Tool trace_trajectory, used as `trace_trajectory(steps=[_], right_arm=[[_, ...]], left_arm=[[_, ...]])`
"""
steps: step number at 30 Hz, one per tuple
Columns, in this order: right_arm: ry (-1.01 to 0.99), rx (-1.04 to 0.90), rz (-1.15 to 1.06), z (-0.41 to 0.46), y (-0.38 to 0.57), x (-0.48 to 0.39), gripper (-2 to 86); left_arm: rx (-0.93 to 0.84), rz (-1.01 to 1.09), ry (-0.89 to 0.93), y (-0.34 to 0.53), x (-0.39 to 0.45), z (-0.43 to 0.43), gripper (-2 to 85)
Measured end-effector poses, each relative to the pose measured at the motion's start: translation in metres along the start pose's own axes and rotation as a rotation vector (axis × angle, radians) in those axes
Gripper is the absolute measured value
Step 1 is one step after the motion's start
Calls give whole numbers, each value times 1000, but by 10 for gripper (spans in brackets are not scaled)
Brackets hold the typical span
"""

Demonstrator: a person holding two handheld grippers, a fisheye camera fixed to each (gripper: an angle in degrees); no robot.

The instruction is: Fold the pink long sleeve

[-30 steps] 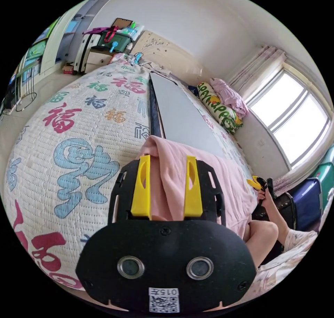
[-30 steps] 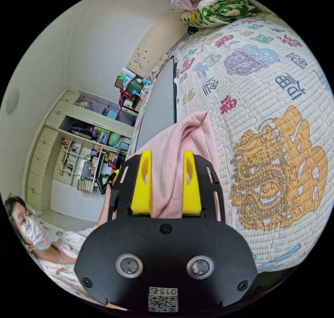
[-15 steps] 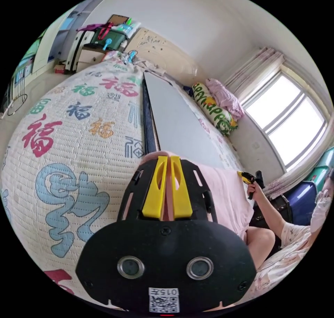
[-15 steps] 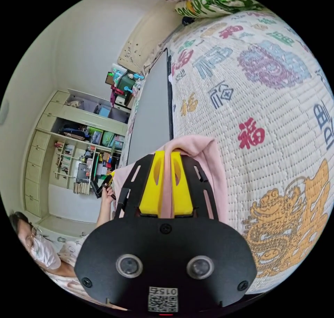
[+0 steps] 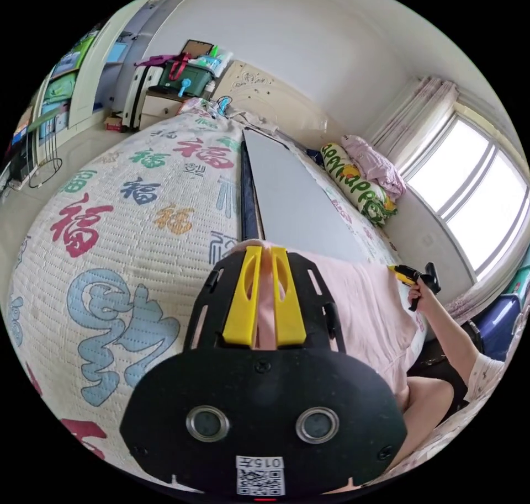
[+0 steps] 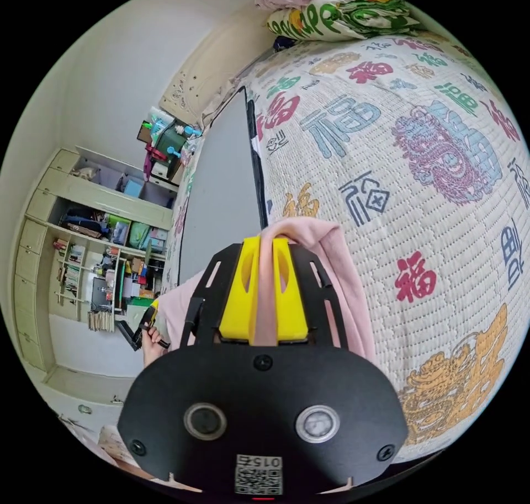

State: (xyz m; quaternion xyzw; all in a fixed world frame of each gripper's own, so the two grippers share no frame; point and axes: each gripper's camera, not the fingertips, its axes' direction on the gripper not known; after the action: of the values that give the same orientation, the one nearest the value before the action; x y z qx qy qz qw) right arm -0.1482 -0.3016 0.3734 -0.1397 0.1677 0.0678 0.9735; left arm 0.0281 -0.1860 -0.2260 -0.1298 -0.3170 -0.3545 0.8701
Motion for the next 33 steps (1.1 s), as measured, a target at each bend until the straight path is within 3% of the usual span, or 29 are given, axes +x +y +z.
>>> trace_trajectory(steps=[6, 9, 11, 14, 17, 21, 23, 27, 31, 33], right_arm=[[-2, 144, -118, -45, 91, 18, 53], [35, 181, -402, -62, 167, -31, 59], [40, 98, -707, -55, 227, -76, 58], [3, -173, -890, -26, 275, -109, 49], [6, -387, -867, 6, 295, -118, 60], [38, -441, -833, 20, 323, -114, 87], [167, -391, -783, 23, 326, -106, 109], [147, -456, -709, 39, 318, -92, 113], [117, -660, -596, 87, 305, -69, 149], [91, -626, -557, 87, 299, -63, 145]], left_arm=[[-54, 184, 15, 74, 18, -69, 93], [-75, 235, 41, 127, 34, -100, 96], [-104, 255, 15, 166, 42, -114, 97], [-139, 257, 87, 207, 46, -119, 96], [-165, 233, 129, 230, 38, -108, 100], [-156, 203, 123, 244, 25, -81, 113], [-132, 176, 120, 243, 16, -78, 94], [-125, 183, 133, 235, 1, -78, 63], [-140, 196, 125, 217, -28, -82, 33], [-139, 201, 125, 209, -41, -84, 25]])
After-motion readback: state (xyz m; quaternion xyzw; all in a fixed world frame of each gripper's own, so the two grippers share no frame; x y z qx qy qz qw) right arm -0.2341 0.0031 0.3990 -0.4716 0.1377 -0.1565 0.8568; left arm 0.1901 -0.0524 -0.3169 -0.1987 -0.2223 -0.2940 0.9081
